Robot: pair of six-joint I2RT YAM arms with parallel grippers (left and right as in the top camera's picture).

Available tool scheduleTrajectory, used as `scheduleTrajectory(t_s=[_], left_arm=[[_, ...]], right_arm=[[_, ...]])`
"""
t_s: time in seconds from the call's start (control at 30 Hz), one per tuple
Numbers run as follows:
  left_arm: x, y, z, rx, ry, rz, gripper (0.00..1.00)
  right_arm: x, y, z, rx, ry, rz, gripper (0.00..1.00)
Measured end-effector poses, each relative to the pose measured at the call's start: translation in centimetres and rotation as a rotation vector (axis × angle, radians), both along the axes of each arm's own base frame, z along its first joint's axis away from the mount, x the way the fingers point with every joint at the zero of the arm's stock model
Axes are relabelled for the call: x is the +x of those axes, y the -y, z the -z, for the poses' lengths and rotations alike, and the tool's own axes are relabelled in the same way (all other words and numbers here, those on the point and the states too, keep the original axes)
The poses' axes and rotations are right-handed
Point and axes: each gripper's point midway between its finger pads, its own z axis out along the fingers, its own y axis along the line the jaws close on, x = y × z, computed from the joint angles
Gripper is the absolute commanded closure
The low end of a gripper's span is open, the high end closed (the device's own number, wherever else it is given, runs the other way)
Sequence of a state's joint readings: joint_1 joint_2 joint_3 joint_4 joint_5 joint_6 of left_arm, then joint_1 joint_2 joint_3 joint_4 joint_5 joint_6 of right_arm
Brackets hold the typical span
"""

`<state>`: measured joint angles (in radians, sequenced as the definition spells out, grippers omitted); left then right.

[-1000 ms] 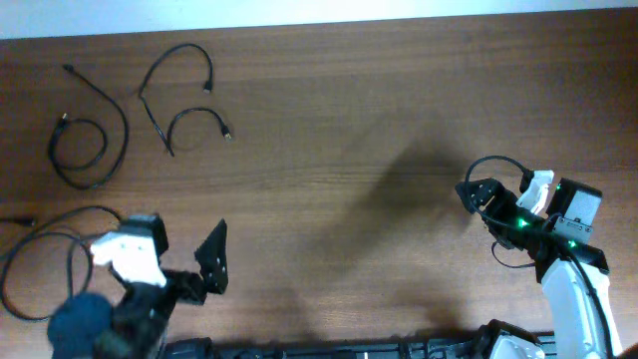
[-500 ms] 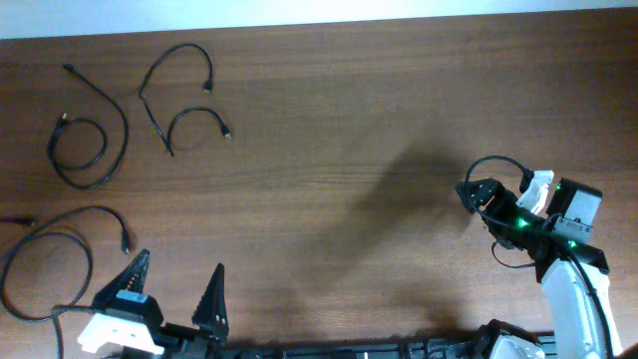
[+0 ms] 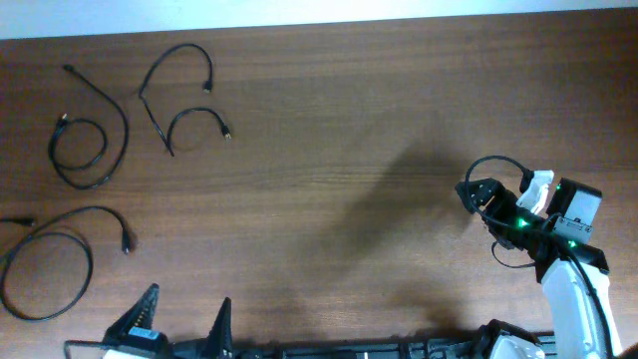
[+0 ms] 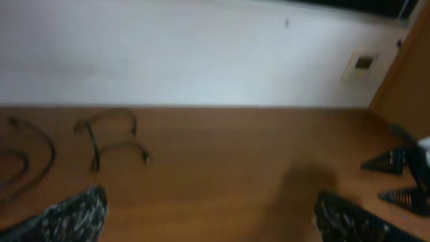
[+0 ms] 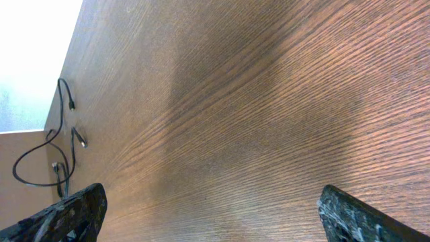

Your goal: Untangle cables

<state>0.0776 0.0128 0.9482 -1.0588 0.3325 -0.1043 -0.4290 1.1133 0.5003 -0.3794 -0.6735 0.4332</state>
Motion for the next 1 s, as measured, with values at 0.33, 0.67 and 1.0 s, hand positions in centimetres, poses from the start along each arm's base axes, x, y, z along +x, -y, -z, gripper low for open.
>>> scheduleTrajectory(t_s=[0.33,0.67,1.0], left_arm=[[1.6,-3.4,-0.7,0.023,0.05,-0.193,0.01],[10.8,-6.4,4.3,-0.116,0.131,-0.337,0.01],[15.2,-7.6,13.4,-0.155,0.126,-0.384,0.01]], right_arm=[[0.0,0.0,0.0,0.0,-0.002,0.0,0.01],[0.0,0.0,0.1,-0.001,-0.003,0.002,0.01],[0.0,0.0,0.0,-0.002,-0.002,0.002,0.01]])
